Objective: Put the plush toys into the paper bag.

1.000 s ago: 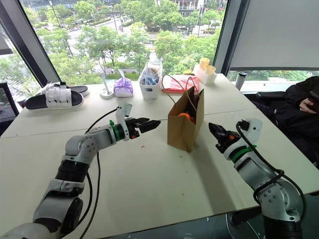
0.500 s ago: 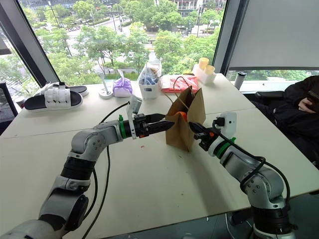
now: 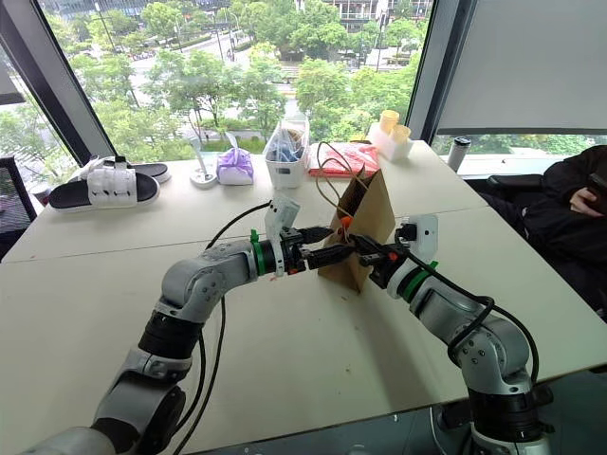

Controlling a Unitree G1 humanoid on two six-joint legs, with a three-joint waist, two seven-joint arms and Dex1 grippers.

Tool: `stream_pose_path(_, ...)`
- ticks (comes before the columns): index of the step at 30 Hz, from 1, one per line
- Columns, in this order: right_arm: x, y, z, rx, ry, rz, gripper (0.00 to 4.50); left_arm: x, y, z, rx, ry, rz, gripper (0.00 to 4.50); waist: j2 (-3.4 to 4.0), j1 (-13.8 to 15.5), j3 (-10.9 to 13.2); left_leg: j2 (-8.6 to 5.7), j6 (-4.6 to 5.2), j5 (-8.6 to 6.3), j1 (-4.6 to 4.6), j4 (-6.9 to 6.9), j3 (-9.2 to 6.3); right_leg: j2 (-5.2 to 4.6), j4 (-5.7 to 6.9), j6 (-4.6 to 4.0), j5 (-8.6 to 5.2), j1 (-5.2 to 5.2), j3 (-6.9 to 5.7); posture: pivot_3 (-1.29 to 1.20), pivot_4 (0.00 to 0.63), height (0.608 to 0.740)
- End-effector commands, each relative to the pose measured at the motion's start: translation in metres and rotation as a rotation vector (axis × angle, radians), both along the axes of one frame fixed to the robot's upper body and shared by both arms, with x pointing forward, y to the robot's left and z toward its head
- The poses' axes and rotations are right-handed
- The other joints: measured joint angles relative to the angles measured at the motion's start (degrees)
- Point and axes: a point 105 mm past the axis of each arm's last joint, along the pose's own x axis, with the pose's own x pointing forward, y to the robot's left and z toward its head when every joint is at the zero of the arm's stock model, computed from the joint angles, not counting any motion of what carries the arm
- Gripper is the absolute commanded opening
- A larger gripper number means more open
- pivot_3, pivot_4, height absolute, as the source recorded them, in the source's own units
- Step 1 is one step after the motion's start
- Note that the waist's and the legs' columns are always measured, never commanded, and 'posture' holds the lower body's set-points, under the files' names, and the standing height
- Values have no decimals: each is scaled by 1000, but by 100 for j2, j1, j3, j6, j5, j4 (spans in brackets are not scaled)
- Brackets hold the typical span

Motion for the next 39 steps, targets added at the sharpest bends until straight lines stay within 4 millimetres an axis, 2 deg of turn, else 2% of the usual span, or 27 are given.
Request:
stream_pose_path(1, -1, -21, 9, 3, -41, -118, 29, -2, 3, 10, -12, -72, 30, 4500, 0, 3, 0, 0, -4, 2, 0, 0, 0, 0, 0, 0, 0, 0, 0, 0, 150, 740)
stream_pose_path(7, -8, -38, 1, 29, -24, -210, 29, 2, 16, 12, 4, -120, 76, 4500, 0, 3, 0, 0, 7, -4, -1, 1, 0, 0, 0, 0, 0, 0, 0, 0, 150, 740)
stream_pose_path(18, -23, -10, -8, 33, 19, -76, 29, 7, 20, 4, 113, -283, 110, 4500, 1, 0, 1, 0, 10, -5, 0, 0, 0, 1, 0, 0, 0, 1, -1, 0, 150, 740)
stream_pose_path(20, -23, -8, -10, 33, 24, -70, 29, 3, 15, 3, 87, -246, 70, 4500, 1, 0, 1, 0, 10, -6, 0, 0, 0, 1, -1, 0, 0, 2, -1, 0, 150, 740)
stream_pose_path(23, -22, -6, -9, 36, 26, -66, 29, -15, 6, -1, 73, -203, -31, 4500, 1, -2, 1, 0, 12, -7, 0, 1, 0, 1, -2, 1, -1, 3, -1, 0, 150, 740)
stream_pose_path(28, -22, 0, -6, 51, 18, -49, 29, -30, -1, -8, 78, -174, -71, 4500, 2, -4, 1, 1, 16, -9, 0, 0, -2, 1, -1, 2, -1, 3, -1, 0, 150, 740)
stream_pose_path(35, -24, 12, -1, 68, 13, -17, 29, -26, -17, -10, 85, -170, -7, 4500, 2, 3, 1, 0, 17, -9, 3, 1, -5, 1, -2, 2, -2, 8, -2, 0, 150, 740)
stream_pose_path(39, -25, 13, -1, 67, 15, -15, 29, -22, -27, -15, 136, -230, 43, 4500, 1, 5, 1, 0, 17, -9, 3, 1, -7, 1, -4, 2, -2, 9, -3, 0, 150, 740)
